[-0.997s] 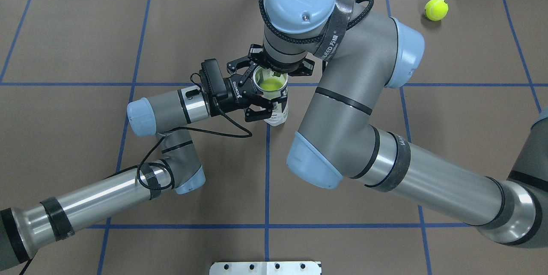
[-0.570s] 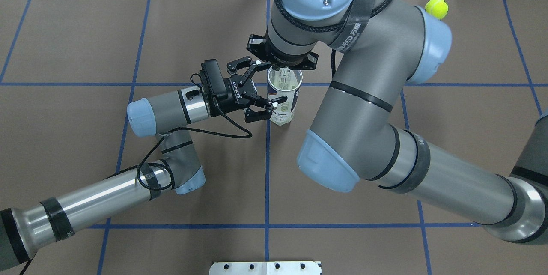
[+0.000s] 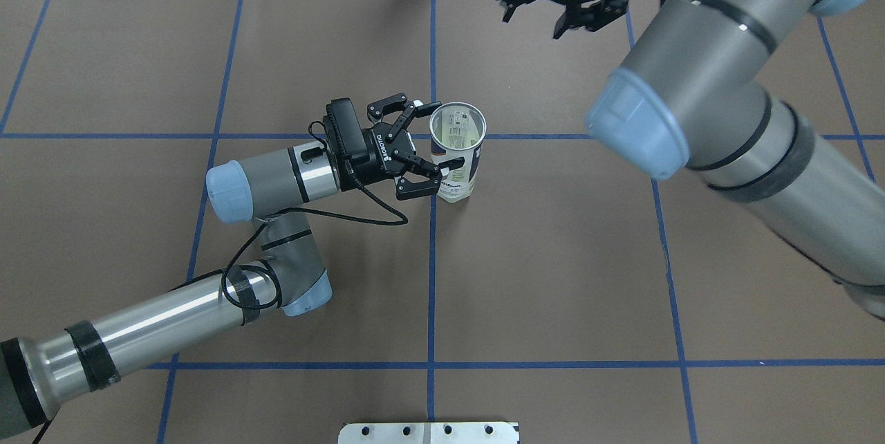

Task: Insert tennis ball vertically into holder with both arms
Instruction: 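Open the right gripper and raise it away from the cup, then move the right gripper toward the other tennis ball farther from the robot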

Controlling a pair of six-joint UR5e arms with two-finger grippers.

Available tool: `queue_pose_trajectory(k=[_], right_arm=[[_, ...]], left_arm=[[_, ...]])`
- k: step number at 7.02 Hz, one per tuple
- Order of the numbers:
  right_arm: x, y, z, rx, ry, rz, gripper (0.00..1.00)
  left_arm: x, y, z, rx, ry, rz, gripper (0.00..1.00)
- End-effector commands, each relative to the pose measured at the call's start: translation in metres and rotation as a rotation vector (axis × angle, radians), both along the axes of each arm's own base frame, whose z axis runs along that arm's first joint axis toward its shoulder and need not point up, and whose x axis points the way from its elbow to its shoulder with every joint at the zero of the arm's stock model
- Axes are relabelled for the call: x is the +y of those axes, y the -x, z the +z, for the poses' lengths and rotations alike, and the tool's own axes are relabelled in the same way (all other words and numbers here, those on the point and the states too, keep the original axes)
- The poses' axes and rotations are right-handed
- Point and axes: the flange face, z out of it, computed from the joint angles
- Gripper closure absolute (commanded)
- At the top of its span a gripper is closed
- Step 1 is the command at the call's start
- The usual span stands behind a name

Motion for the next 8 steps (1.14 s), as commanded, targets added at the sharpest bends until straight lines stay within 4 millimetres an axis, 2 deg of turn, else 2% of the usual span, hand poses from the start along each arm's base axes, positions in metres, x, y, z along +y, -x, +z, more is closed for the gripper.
queue_pose_trajectory(k=[1,2,3,4,5,6,8], right_arm=[[-0.048,-0.104,0.094,0.086,-0.1,-0.142,0.01],[-0.078,-0.143,0.143,0.153,-0.131,-0.196,0.0],[-0.106,-0.164,0.18,0.194,-0.131,-0.241,0.0],[-0.14,-0.176,0.228,0.183,-0.163,-0.246,0.0],[-0.175,-0.17,0.286,0.168,-0.222,-0.234,0.0],[-0.196,-0.165,0.345,0.168,-0.246,-0.232,0.0],[-0.208,-0.153,0.419,0.163,-0.294,-0.229,0.0]], left_arm=[[0.001,-0.001,0.0,0.0,-0.001,0.003,0.01],[0.001,-0.001,0.0,0.0,-0.001,0.003,0.01],[0.001,-0.001,0.0,0.0,-0.001,0.003,0.01],[0.001,-0.001,0.0,0.0,-0.001,0.003,0.01],[0.002,-0.001,0.001,-0.002,-0.001,0.003,0.01],[0.002,0.001,0.003,-0.001,0.0,0.003,0.01],[0.002,0.001,0.004,-0.004,-0.001,0.003,0.01]])
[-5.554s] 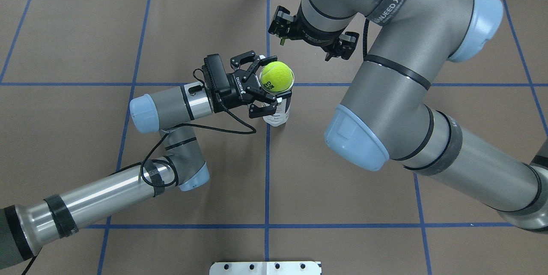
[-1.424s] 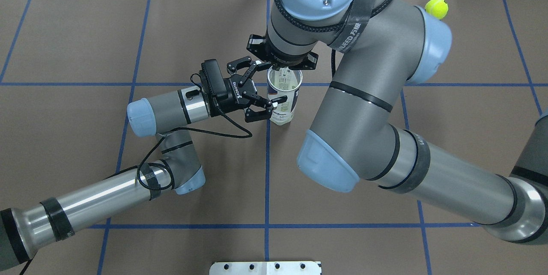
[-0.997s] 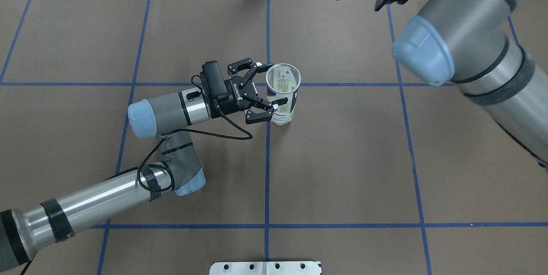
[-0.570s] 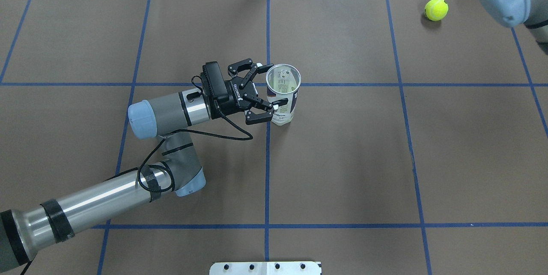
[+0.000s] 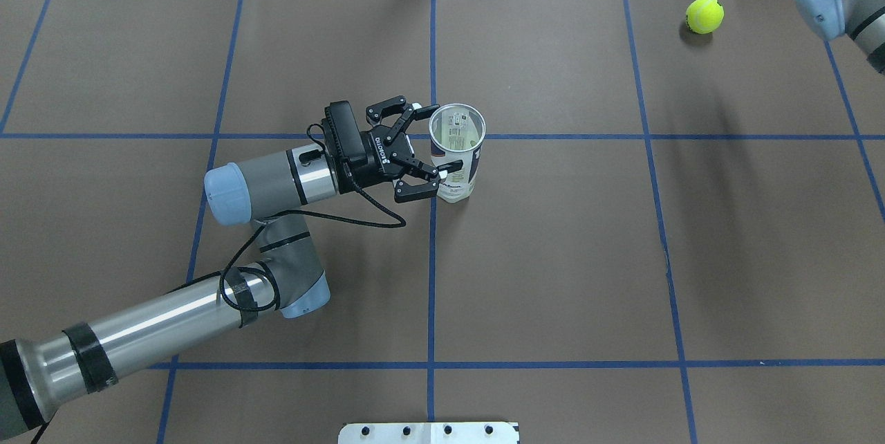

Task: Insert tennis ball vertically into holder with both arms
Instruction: 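Move the right gripper toward the other tennis ball farther from the robot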

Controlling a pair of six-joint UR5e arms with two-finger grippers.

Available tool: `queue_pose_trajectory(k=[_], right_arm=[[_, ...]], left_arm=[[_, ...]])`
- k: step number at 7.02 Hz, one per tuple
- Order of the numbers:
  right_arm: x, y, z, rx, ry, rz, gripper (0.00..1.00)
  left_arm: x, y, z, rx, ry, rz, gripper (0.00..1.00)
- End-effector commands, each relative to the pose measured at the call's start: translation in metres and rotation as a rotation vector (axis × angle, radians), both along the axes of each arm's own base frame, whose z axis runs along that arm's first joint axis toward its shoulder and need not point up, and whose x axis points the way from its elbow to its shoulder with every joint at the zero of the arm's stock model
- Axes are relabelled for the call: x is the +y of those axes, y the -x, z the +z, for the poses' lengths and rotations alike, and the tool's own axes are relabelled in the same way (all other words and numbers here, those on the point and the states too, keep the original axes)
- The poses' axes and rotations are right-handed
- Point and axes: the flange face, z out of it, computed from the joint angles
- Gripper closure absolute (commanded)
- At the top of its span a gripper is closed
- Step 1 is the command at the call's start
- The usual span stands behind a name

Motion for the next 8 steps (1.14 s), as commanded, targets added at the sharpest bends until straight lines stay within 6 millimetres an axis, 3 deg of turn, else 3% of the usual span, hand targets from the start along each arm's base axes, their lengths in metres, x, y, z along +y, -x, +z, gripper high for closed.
queue_pose_trajectory(k=[1,3,4,5,6,8], right_arm=[[-0.012,0.026,0.063,0.051,-0.03,0.008,0.0],[-0.021,0.079,0.054,0.109,-0.016,0.037,0.0],[-0.029,0.1,0.062,0.134,-0.019,0.072,0.0],[-0.031,0.11,0.074,0.164,-0.037,0.088,0.0],[-0.036,0.125,0.07,0.187,-0.034,0.107,0.0],[-0.029,0.148,0.082,0.259,-0.052,0.118,0.0]], left_arm=[[0.001,0.0,0.001,-0.002,0.0,0.002,0.01],[0.0,0.001,0.0,0.0,-0.002,0.001,0.01],[0.0,0.001,0.0,0.0,-0.002,0.001,0.01],[0.0,0.001,0.0,0.0,-0.003,0.0,0.01],[0.001,0.0,0.001,-0.002,-0.003,0.003,0.01],[0.001,0.0,0.001,-0.002,-0.003,0.003,0.01]])
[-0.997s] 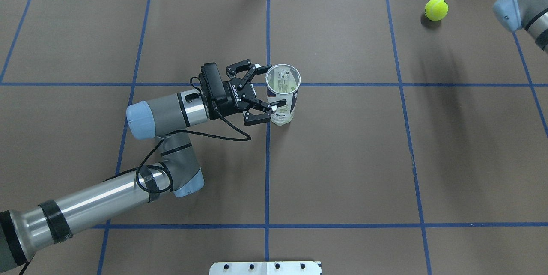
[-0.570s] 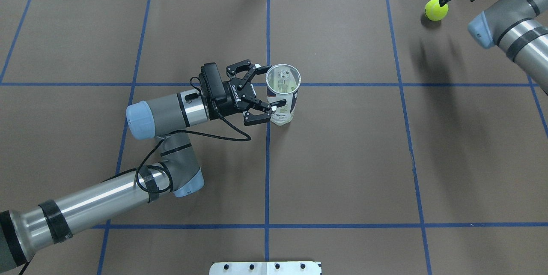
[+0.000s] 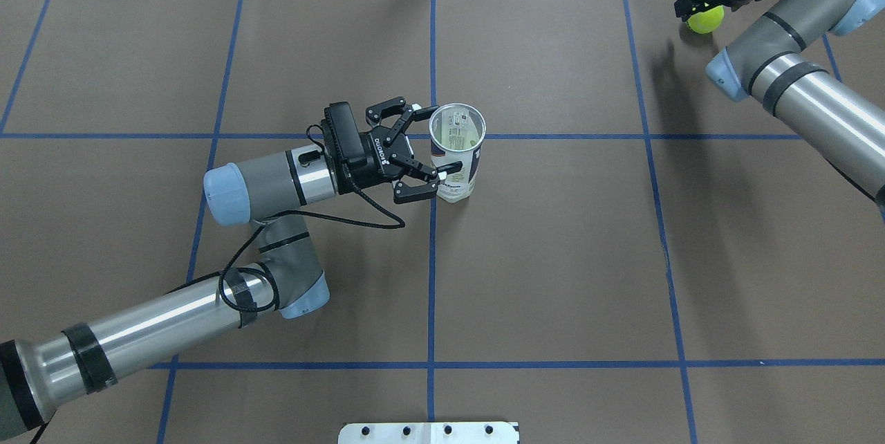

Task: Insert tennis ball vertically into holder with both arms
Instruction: 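Move the right gripper toward the other tennis ball farther from the robot, then lower the right gripper and close it on the second tennis ball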

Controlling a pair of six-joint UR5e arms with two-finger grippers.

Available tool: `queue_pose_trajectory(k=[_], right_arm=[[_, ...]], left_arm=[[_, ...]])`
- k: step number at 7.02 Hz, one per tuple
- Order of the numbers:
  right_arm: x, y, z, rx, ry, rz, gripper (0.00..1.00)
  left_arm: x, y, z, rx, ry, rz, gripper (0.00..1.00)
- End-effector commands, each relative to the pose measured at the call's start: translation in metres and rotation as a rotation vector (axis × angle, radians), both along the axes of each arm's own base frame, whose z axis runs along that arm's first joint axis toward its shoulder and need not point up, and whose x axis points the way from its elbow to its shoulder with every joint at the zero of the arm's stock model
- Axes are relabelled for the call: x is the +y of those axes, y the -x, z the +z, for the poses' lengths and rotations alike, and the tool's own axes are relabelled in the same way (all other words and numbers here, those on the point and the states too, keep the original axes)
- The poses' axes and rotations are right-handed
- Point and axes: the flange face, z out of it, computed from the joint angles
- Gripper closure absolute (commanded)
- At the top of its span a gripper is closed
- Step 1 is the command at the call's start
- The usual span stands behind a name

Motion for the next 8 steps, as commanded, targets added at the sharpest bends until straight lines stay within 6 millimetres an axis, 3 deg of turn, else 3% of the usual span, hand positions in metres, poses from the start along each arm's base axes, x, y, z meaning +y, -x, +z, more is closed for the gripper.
queue_pose_trajectory(k=[1,2,3,4,5,6,8], right_arm=[[0.007,0.018,0.014,0.058,-0.004,0.007,0.0],[0.007,0.02,0.017,0.078,-0.009,0.016,0.01],[0.007,0.019,0.018,0.08,-0.008,0.018,0.38],[0.007,0.019,0.018,0.081,-0.009,0.017,0.89],[0.005,0.014,0.016,0.079,-0.011,0.023,1.0],[0.002,0.007,0.015,0.078,-0.012,0.032,1.0],[-0.006,-0.016,-0.019,0.017,-0.054,0.051,1.0]], left_arm=[[0.002,0.001,0.007,-0.007,0.004,0.002,0.01],[0.003,0.003,0.004,0.002,-0.001,0.002,0.01],[0.003,0.003,0.005,0.001,0.0,0.002,0.01],[0.003,0.003,0.004,0.002,-0.001,0.002,0.01],[0.003,0.003,0.004,0.002,-0.001,0.002,0.01],[0.003,0.003,0.004,0.002,0.0,0.001,0.01],[0.003,0.003,0.005,0.001,0.0,0.001,0.01]])
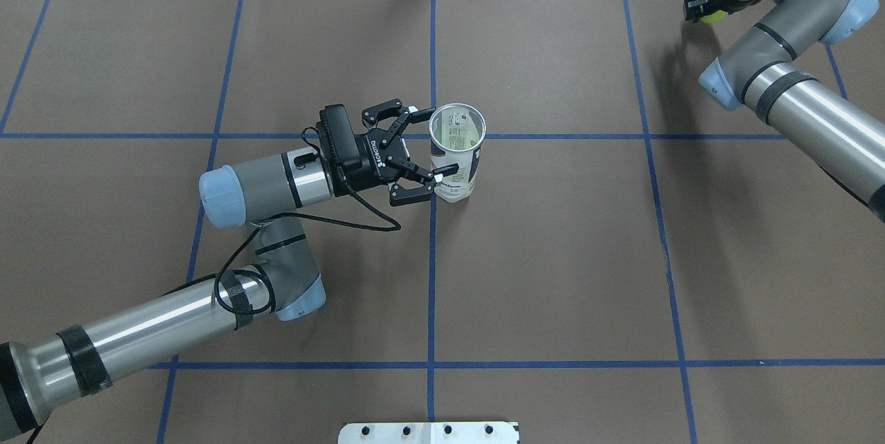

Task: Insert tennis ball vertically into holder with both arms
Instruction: 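Lower the right gripper and close it on the second tennis ball, then lift the tennis ball with the right gripper and carry it above the cup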

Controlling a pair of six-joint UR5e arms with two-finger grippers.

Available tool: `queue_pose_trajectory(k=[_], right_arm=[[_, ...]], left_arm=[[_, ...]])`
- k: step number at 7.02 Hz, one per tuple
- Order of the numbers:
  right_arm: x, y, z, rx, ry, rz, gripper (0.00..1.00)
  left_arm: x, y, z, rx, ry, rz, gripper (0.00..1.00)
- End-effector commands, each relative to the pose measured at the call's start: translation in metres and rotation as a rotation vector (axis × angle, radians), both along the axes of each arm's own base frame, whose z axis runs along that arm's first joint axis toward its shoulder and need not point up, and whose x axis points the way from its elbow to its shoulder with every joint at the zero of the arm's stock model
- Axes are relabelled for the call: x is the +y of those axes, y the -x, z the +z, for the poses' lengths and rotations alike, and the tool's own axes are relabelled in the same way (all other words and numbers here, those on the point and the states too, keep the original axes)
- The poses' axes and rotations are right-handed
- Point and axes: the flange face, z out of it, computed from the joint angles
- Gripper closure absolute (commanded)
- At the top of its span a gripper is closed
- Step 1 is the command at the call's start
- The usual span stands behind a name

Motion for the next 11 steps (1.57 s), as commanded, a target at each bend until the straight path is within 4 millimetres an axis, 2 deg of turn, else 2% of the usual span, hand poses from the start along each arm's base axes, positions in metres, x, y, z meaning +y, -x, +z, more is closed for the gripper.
queue_pose_trajectory(k=[1,4,5,6,7,8,9,11], right_arm=[[0.002,-0.021,-0.039,-0.101,-0.041,0.004,1.0],[0.034,-0.038,-0.11,-0.181,-0.013,-0.032,1.0],[0.041,-0.04,-0.128,-0.202,-0.004,-0.046,1.0],[0.051,-0.04,-0.157,-0.243,0.018,-0.049,1.0],[0.062,-0.041,-0.195,-0.277,0.05,-0.009,1.0],[0.083,-0.036,-0.234,-0.32,0.088,0.003,1.0],[0.108,-0.02,-0.271,-0.378,0.141,0.057,1.0],[0.161,0.007,-0.335,-0.444,0.186,0.072,1.0]], left_arm=[[0.0,0.0,0.001,-0.002,0.002,-0.001,0.01],[0.003,0.0,0.008,-0.008,0.007,0.005,0.01],[0.004,0.0,0.007,-0.008,0.008,0.008,0.01],[0.01,-0.005,0.006,-0.005,0.007,0.019,0.01],[0.018,-0.01,0.004,0.0,0.006,0.032,0.01],[0.018,-0.01,0.003,0.001,0.006,0.032,0.01],[0.019,-0.011,0.001,0.004,0.004,0.034,0.01],[0.018,-0.011,-0.001,0.005,0.003,0.034,0.01]])
